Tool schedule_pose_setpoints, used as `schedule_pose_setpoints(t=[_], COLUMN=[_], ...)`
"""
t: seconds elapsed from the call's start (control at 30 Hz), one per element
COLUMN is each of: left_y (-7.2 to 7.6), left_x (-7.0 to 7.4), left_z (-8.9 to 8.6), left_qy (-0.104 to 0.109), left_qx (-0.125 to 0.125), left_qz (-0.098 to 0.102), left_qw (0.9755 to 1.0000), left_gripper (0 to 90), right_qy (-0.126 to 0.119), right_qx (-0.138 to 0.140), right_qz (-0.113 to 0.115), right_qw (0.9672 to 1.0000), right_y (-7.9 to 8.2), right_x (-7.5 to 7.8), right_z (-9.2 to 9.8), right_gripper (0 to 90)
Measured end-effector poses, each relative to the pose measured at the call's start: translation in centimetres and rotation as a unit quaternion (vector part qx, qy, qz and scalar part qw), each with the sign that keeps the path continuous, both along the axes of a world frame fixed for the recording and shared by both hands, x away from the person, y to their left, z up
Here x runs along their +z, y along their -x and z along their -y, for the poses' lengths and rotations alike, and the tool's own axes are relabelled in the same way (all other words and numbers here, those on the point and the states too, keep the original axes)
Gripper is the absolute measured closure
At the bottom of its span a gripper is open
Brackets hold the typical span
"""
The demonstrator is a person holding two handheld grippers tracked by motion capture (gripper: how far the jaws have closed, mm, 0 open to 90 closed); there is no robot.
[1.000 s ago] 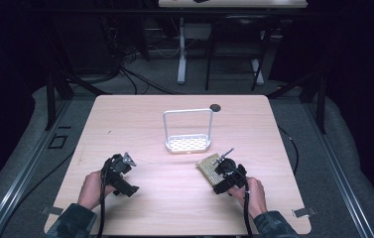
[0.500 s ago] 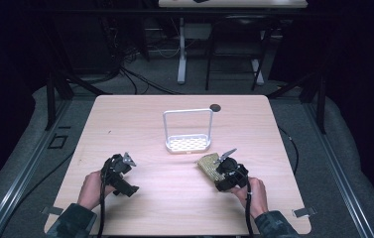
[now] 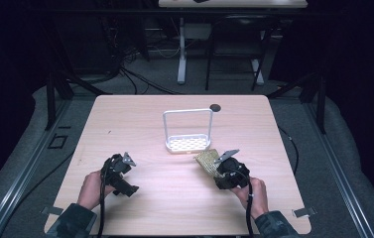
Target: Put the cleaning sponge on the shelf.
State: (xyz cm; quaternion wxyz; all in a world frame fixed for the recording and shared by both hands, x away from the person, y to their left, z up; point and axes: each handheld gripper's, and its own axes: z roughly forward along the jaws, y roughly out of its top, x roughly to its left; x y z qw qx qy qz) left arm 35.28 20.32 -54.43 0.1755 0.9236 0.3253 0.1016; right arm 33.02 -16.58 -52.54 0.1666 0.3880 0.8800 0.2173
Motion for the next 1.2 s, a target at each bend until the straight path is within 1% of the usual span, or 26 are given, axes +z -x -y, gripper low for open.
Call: schedule_pose_setpoints(t=[0.17,0.23,0.27,0.43,0.6,0.8,0.83,0.9,0.93,1.0,1.03,1.07,1.1,1.13,1.2], left_y=[0.0,0.0,-0.1,-0.1,-0.1,-0.1,-0.1,-0.1,-0.1,-0.1,-0.1,-0.1,-0.1,-0.1,-0.1], left_x=[0.0,0.0,0.0,-0.1,-0.1,-0.1,-0.1,-0.1,-0.1,-0.1,-0.1,-0.1,-0.1,-0.1,-0.1], left_z=[0.0,0.0,0.0,0.1,0.1,0.0,0.0,0.0,0.0,0.0,0.0,0.0,0.0,0.0,0.0], left_qy=[0.0,0.001,0.0,-0.001,-0.001,0.001,0.001,0.0,-0.001,-0.001,-0.001,-0.001,-0.002,-0.002,-0.002], left_qx=[-0.001,-0.001,-0.002,-0.002,-0.003,-0.001,-0.001,-0.001,-0.001,-0.001,-0.001,-0.001,-0.001,-0.001,-0.001], left_qz=[-0.001,-0.002,-0.001,-0.001,-0.001,-0.001,-0.001,-0.001,-0.001,-0.001,-0.001,-0.001,-0.001,-0.001,-0.002], left_qw=[1.0,1.0,1.0,1.0,1.0,1.0,1.0,1.0,1.0,1.0,1.0,1.0,1.0,1.0,1.0], left_gripper=[4.0,4.0,4.0,4.0,4.0,4.0,4.0,4.0,4.0,4.0,4.0,4.0,4.0,4.0,3.9], right_qy=[-0.003,-0.003,-0.008,-0.015,-0.019,-0.018,-0.016,-0.02,-0.02,-0.019,-0.02,-0.02,-0.02,-0.02,-0.018], right_qx=[0.004,0.007,0.008,0.007,0.013,0.022,0.026,0.026,0.026,0.027,0.026,0.026,0.024,0.024,0.025], right_qz=[0.001,0.003,0.005,0.002,0.009,0.015,0.015,0.018,0.018,0.022,0.021,0.021,0.023,0.023,0.026], right_qw=[1.0,1.0,0.9999,0.9999,0.9997,0.9995,0.9994,0.9993,0.9993,0.9992,0.9993,0.9993,0.9993,0.9993,0.9992], right_y=[0.0,-0.1,-0.3,-0.7,-1.1,-2.0,-2.4,-3.0,-3.0,-3.5,-4.0,-4.0,-4.5,-4.5,-5.1], right_x=[0.1,0.2,0.2,0.3,0.6,0.7,0.8,0.9,0.9,1.0,1.0,1.0,0.8,0.8,0.8], right_z=[-0.2,-0.2,-0.2,-0.1,-0.6,-1.7,-2.0,-2.2,-2.2,-2.4,-2.7,-2.7,-3.1,-3.1,-3.5], right_gripper=[47.0,47.0,47.0,47.0,46.8,46.6,46.6,46.6,46.6,46.5,46.5,46.5,46.5,46.5,46.5])
